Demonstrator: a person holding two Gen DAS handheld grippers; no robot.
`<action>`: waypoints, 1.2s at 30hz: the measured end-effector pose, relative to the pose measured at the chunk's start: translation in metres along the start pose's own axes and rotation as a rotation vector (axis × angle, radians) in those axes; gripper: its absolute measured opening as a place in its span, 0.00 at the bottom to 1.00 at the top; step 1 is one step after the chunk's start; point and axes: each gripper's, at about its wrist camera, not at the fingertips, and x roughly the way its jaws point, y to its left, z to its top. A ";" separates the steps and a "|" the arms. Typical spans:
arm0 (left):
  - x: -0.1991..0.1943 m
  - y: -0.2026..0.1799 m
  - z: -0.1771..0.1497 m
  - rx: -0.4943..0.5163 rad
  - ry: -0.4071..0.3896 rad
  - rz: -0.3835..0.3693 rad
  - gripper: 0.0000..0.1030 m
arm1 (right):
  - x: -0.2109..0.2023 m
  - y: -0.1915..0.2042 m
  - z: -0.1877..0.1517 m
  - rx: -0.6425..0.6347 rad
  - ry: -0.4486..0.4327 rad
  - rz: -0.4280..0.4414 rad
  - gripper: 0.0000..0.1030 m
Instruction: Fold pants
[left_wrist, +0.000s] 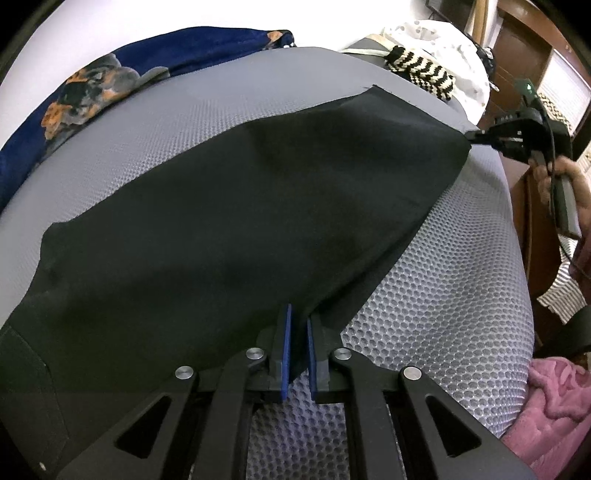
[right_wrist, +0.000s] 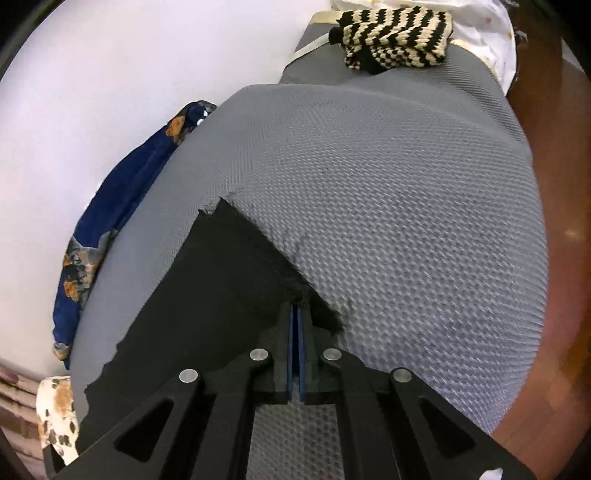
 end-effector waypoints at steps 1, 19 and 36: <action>0.001 0.000 0.000 0.004 0.006 -0.004 0.08 | 0.003 0.000 -0.004 0.000 0.006 -0.020 0.02; -0.032 0.041 0.015 -0.142 -0.079 -0.075 0.49 | 0.011 0.063 0.075 -0.232 0.089 0.129 0.22; -0.024 0.118 0.006 -0.490 -0.097 0.063 0.49 | 0.121 0.104 0.134 -0.345 0.333 0.230 0.21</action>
